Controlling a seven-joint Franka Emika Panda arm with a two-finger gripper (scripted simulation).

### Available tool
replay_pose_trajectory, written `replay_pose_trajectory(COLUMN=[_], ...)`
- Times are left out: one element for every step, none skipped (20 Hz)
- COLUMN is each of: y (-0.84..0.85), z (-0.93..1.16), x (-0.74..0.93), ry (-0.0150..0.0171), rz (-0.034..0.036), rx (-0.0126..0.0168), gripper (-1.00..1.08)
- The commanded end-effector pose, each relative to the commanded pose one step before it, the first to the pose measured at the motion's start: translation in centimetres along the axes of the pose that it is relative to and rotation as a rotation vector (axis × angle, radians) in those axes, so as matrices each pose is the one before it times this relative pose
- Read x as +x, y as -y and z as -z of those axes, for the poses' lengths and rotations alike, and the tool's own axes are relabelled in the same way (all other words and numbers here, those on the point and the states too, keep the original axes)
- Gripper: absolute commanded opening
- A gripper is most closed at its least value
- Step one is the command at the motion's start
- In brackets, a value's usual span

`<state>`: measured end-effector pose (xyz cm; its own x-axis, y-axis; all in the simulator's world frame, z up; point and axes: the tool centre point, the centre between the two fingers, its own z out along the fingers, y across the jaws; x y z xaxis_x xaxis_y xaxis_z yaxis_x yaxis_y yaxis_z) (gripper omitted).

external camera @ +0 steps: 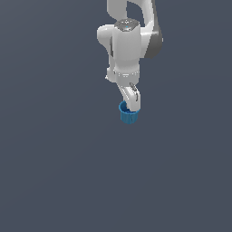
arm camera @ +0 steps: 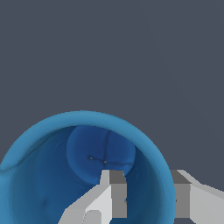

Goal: Pick up the object and move it to a goal position.

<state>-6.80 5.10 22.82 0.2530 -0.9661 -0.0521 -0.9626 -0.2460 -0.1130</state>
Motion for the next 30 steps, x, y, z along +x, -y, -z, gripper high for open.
replay_pose_trajectory(y=[0.387, 0.150, 0.151, 0.152, 0.154, 0.156, 0.158, 0.161, 0.166, 0.167, 0.172, 0.170, 0.166, 0.159, 0.153, 0.147, 0.143, 0.138, 0.133, 0.125, 0.116, 0.106, 0.096, 0.086, 0.076, 0.066, 0.058, 0.049, 0.040, 0.033], z=[2.837, 1.047, 1.041, 1.035, 1.030, 1.026, 1.023, 1.020, 1.021, 1.015, 1.011, 0.976, 0.923, 0.869, 0.816, 0.764, 0.711, 0.658, 0.605, 0.554, 0.503, 0.452, 0.402, 0.350, 0.300, 0.248, 0.198, 0.149, 0.101, 0.052], x=[-0.372, -0.153, -0.157, -0.154, -0.155, -0.156, -0.158, -0.159, -0.194, -0.162, -0.165, -0.159, -0.162, -0.144, -0.146, -0.135, -0.124, -0.117, -0.102, -0.099, -0.090, -0.077, -0.073, -0.060, -0.055, -0.042, -0.033, -0.025, -0.015, -0.007], ry=[-0.00237, 0.00000, -0.00047, 0.00000, 0.00000, 0.00000, 0.00000, 0.00000, 0.00019, 0.00000, 0.00060, 0.00000, 0.00078, 0.00000, 0.00078, 0.00055, 0.00039, 0.00055, 0.00000, 0.00055, 0.00055, 0.00000, 0.00054, 0.00000, 0.00054, 0.00000, 0.00000, 0.00000, 0.00041, 0.00000], rz=[-0.00074, 0.00000, -0.00011, 0.00000, 0.00000, 0.00000, 0.00000, 0.00000, 0.00066, 0.00000, 0.00033, 0.00000, 0.00059, 0.00000, 0.00059, 0.00042, 0.00030, 0.00042, 0.00000, 0.00042, 0.00042, 0.00000, 0.00042, 0.00000, 0.00042, 0.00000, 0.00000, 0.00000, 0.00026, 0.00000], rx=[0.00184, 0.00000, -0.00004, 0.00000, 0.00000, 0.00000, 0.00000, 0.00000, 0.00007, 0.00000, 0.00005, 0.00000, 0.00007, 0.00000, 0.00007, 0.00005, 0.00003, 0.00005, 0.00000, 0.00005, 0.00005, 0.00000, 0.00005, 0.00000, 0.00005, 0.00000, 0.00000, 0.00000, 0.00005, 0.00000], gripper=[-1.00, -1.00, -1.00, -1.00, -1.00, -1.00, -1.00, -1.00, -1.00, -1.00, -1.00, -1.00, -1.00, -1.00, -1.00, -1.00, -1.00, -1.00, -1.00, -1.00, -1.00, -1.00, -1.00, -1.00, -1.00, -1.00, -1.00, -1.00, -1.00, -1.00])
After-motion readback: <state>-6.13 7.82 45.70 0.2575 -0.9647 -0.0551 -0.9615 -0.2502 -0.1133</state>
